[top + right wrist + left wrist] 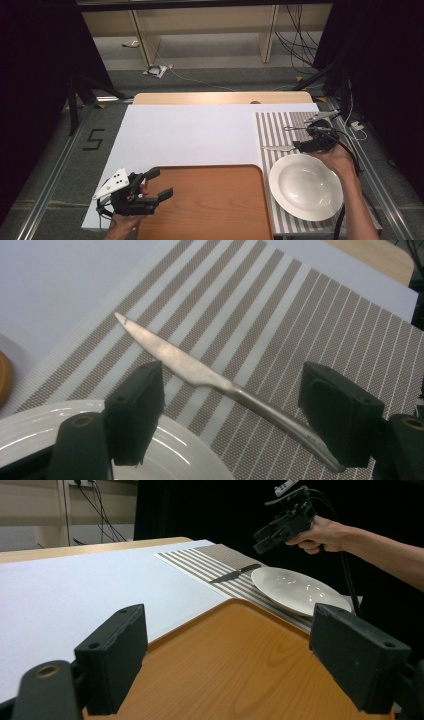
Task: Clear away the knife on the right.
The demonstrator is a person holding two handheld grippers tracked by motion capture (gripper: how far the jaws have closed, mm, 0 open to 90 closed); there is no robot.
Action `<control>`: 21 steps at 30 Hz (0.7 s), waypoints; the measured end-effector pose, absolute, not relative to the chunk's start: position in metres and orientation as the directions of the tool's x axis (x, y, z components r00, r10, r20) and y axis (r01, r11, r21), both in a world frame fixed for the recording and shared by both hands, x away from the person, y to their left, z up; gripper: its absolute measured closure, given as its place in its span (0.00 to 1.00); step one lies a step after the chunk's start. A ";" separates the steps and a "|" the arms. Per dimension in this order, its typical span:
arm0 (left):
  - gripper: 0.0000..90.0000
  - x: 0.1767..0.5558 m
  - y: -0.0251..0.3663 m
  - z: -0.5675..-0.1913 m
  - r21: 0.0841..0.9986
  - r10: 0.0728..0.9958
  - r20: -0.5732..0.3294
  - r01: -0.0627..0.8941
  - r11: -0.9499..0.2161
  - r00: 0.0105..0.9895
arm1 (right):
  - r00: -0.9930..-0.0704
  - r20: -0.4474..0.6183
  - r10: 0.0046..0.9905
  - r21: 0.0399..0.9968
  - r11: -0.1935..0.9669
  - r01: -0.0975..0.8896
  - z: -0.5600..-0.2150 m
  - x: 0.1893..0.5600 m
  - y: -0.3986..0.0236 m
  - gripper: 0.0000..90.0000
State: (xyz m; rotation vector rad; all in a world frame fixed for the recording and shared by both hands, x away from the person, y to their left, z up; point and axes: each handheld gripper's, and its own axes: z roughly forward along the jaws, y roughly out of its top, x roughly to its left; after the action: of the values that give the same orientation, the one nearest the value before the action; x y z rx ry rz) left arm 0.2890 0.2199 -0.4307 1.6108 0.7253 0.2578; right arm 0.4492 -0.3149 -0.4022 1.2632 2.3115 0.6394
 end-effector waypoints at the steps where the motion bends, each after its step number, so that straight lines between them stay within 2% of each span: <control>1: 0.17 0.289 0.220 -0.431 0.954 0.585 -0.236 0.301 -0.015 0.776 | -0.497 -0.150 0.855 0.567 0.486 0.665 -0.404 0.452 -0.315 0.31; 15: 0.17 0.289 0.219 -0.431 0.953 0.583 -0.236 0.301 -0.015 0.777 | -0.515 -0.166 0.841 0.396 0.535 0.747 -0.418 0.480 -0.324 0.34; 21: 0.17 0.289 0.220 -0.431 0.953 0.583 -0.241 0.304 -0.011 0.776 | -0.521 -0.163 0.838 0.356 0.542 0.761 -0.423 0.486 -0.326 0.36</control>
State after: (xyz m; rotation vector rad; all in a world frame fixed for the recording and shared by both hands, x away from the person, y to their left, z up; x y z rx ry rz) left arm 0.2890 0.2196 -0.4308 1.6096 0.7233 0.2544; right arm 0.4863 -0.3263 -0.4232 1.3226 2.4686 0.3459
